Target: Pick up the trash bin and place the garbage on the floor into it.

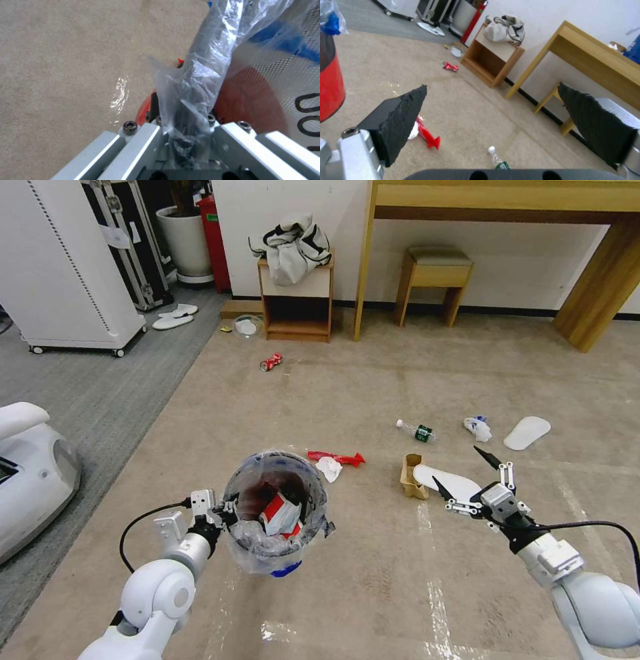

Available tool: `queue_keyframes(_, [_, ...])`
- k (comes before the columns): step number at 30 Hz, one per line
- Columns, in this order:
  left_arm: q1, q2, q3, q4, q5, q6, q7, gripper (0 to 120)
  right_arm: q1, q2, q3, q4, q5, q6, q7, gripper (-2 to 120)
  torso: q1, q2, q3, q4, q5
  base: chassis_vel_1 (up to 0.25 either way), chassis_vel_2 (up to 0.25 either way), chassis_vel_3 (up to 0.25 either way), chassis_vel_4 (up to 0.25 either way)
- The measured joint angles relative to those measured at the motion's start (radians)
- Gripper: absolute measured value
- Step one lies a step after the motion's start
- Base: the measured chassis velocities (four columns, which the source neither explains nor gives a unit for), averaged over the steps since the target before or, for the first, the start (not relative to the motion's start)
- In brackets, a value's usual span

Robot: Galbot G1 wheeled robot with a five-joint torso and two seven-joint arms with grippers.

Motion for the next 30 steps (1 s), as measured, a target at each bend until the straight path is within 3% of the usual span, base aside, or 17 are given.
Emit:
queue_keyframes(9, [-0.008,-0.001,0.001,0.009,0.002,0.000,0.002,1,0.005,-0.010,0.004,-0.004,0.006,0.000,-0.004,100,0.000,0.000,0.000,-0.0002,0.0000,-0.100,0.083,0.093,-0.092])
queue_keyframes(22, [-0.012,-0.005,0.003,0.012,0.004,-0.002,0.000,1,0.001,-0.010,-0.004,-0.010,0.006,0.021,0.002,100,0.001,0.000,0.000,0.0002,0.0000,-0.238,0.242,0.247,-0.241])
queue_keyframes(30, [-0.005,-0.010,0.001,0.006,0.009,-0.002,-0.003,1,0.002,-0.015,-0.008,-0.014,0.006,0.031,0.006,100,0.000,0.000,0.000,-0.0003,-0.0001,-0.060,0.077,0.027,-0.045])
